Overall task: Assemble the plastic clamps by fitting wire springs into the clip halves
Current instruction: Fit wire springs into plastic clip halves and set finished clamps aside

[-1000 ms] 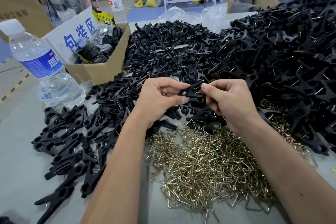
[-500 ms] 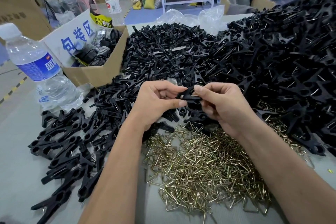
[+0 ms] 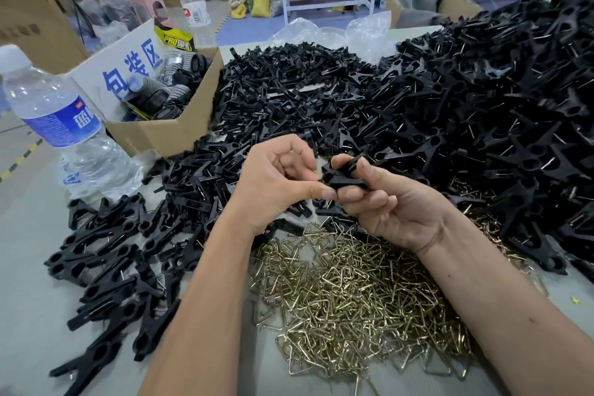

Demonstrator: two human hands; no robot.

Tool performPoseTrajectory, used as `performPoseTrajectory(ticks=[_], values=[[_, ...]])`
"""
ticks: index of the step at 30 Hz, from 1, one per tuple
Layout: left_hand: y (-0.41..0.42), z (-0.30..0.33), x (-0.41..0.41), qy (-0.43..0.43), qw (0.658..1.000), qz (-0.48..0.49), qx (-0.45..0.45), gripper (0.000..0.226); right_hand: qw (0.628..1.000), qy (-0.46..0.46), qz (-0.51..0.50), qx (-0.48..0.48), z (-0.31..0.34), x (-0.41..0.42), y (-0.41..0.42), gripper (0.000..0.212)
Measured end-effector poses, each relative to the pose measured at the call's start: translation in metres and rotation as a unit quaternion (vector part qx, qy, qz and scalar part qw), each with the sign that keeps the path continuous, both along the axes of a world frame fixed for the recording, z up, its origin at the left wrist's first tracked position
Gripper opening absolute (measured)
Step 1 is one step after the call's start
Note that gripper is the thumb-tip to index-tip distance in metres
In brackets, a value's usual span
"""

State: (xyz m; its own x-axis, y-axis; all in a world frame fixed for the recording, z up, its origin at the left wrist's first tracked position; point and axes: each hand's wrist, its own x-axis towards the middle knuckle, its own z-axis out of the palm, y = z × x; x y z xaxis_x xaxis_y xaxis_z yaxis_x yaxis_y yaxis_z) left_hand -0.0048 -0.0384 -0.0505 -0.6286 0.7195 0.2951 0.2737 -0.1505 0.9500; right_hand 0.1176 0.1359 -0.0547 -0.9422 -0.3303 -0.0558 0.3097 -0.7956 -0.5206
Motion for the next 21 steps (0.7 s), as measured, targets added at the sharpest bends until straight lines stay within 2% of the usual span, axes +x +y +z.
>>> performPoseTrajectory(ticks=[9,12,14,16,17,19,21], values=[[-0.004,-0.001,-0.003,-0.001,1.000,-0.008,0.020,0.032,0.999,-0.006,-0.023,0.043,-0.001,-0.001,0.005,0.039],[0.001,-0.001,-0.003,0.012,0.999,0.030,0.020,0.031,0.993,0.024,-0.071,0.097,-0.001,-0.001,0.007,0.040],[0.006,-0.003,-0.007,0.038,0.995,0.096,-0.003,0.030,0.977,0.052,-0.128,0.165,0.004,-0.002,0.012,0.042],[0.012,-0.005,-0.014,0.071,0.979,0.175,-0.078,0.024,0.941,0.055,-0.223,0.247,0.015,-0.005,0.022,0.041],[0.015,-0.004,-0.019,0.091,0.966,0.201,-0.137,0.022,0.911,0.046,-0.283,0.295,0.022,-0.007,0.030,0.038],[0.025,0.001,-0.027,0.100,0.940,0.200,-0.259,0.015,0.819,0.018,-0.408,0.404,0.036,-0.016,0.044,0.037],[0.040,0.010,-0.032,0.069,0.924,0.156,-0.343,0.012,0.716,-0.004,-0.500,0.488,0.046,-0.027,0.056,0.047]])
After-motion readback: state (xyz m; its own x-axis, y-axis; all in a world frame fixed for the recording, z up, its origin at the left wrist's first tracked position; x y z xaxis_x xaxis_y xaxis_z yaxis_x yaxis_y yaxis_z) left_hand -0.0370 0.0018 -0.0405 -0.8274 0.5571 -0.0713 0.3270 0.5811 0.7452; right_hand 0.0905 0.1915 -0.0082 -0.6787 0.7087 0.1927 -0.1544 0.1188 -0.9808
